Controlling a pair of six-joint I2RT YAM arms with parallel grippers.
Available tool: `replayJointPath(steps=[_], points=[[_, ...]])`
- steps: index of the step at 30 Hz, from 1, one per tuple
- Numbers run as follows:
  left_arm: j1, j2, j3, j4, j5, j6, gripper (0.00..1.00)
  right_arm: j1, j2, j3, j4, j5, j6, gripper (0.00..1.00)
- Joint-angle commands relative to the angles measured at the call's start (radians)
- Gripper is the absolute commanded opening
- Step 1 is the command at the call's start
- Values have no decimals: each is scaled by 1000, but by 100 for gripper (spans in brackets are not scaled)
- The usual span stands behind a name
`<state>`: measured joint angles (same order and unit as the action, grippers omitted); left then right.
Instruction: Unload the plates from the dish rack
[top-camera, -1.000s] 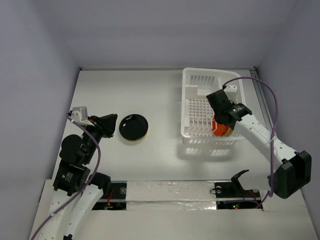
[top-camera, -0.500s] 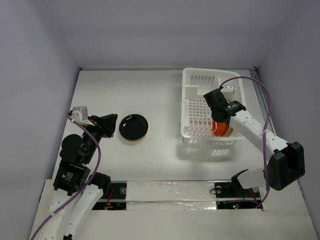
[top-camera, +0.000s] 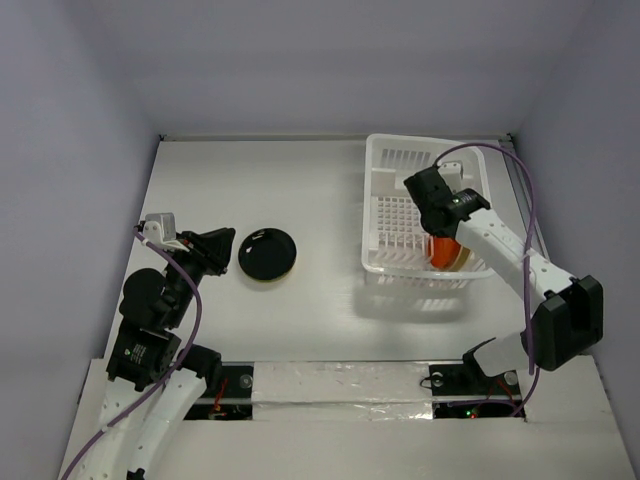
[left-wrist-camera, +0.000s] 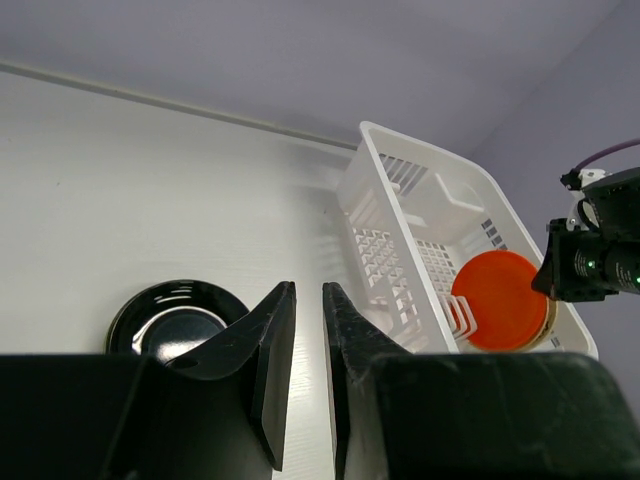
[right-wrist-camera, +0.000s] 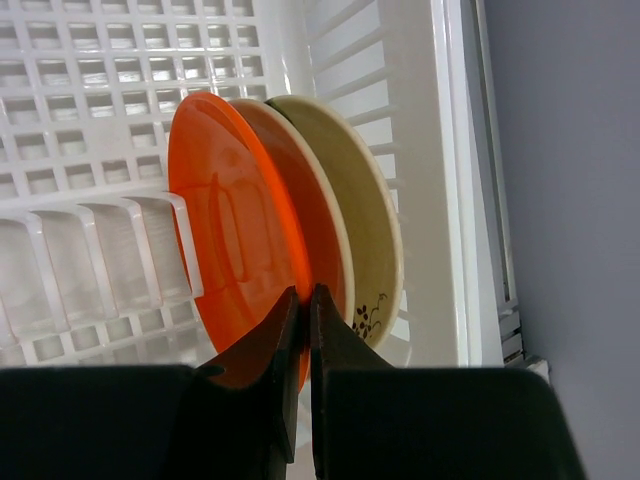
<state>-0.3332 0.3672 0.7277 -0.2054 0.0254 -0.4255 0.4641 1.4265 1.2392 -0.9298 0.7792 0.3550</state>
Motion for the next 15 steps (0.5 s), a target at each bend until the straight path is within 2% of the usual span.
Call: replayJointPath(steps=[1, 15], points=[[5, -4, -10, 55, 8, 7, 15, 7, -3, 89, -12, 52, -28, 0], [5, -10, -11, 55, 13, 8, 15, 70, 87, 193, -93, 138, -27, 0]])
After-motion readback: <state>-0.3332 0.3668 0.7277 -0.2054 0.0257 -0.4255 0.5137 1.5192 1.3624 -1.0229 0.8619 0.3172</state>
